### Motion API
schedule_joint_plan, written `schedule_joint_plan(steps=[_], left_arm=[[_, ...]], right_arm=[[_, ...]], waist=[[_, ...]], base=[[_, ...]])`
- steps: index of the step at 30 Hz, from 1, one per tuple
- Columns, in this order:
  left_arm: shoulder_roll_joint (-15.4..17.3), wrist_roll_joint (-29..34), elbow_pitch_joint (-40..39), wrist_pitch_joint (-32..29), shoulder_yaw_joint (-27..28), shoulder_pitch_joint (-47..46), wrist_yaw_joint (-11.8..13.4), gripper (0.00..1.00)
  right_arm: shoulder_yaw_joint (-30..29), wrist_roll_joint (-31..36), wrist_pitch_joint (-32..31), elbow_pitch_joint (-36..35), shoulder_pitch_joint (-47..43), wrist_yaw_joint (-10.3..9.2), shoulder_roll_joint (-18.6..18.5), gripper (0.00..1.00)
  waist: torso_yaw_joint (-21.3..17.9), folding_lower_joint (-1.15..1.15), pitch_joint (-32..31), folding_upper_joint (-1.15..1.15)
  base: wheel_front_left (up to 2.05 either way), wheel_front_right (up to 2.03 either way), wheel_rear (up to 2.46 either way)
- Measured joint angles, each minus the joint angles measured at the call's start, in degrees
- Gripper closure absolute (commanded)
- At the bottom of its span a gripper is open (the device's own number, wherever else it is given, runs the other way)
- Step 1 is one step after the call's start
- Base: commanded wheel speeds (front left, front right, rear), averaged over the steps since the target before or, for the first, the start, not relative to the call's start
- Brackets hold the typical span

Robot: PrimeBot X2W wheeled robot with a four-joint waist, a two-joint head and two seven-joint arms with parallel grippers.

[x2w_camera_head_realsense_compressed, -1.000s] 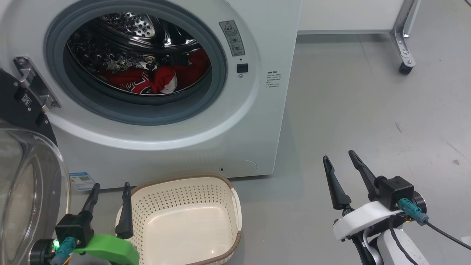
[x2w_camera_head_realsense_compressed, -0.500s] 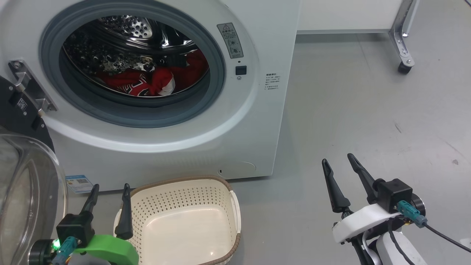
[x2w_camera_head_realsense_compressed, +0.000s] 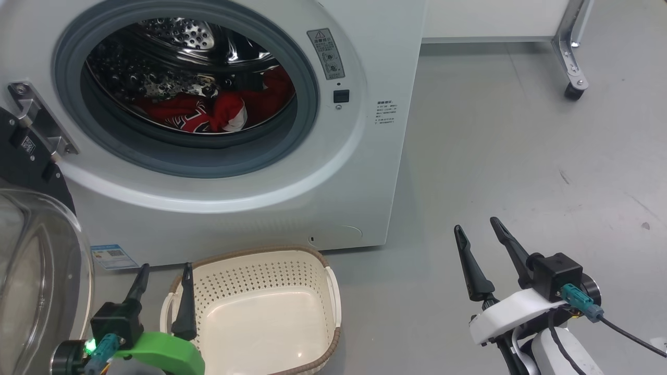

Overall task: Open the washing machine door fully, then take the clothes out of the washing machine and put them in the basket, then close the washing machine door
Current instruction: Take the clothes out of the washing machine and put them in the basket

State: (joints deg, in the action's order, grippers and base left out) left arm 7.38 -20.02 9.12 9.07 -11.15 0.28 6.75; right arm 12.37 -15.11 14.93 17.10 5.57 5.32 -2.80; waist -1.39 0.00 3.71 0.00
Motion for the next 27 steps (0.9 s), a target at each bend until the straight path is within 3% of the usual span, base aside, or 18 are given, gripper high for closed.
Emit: schedule_joint_plan(steps=[11, 27], left_arm=[[-0.93, -0.05, 3.81, -2.12, -3.16, -7.09, -2.57, 0.0], [-1.29, -3.7, 16.27, -12.0, -2.03, -25.15, -6.05, 0.0]], right_arm=[[-0.18, 0.89, 0.0, -1.01, 0.54, 0.0, -0.01, 0.0], [3.74, 1.45, 0.0, -3.77, 6.76, 0.15, -0.04, 0.0]], waist=[[0.26, 0.0, 3.17, 0.0], [-1.76, 0.0, 13.23, 0.0]], base=[[0.0, 0.0, 0.0], [0.0, 0.0, 0.0]])
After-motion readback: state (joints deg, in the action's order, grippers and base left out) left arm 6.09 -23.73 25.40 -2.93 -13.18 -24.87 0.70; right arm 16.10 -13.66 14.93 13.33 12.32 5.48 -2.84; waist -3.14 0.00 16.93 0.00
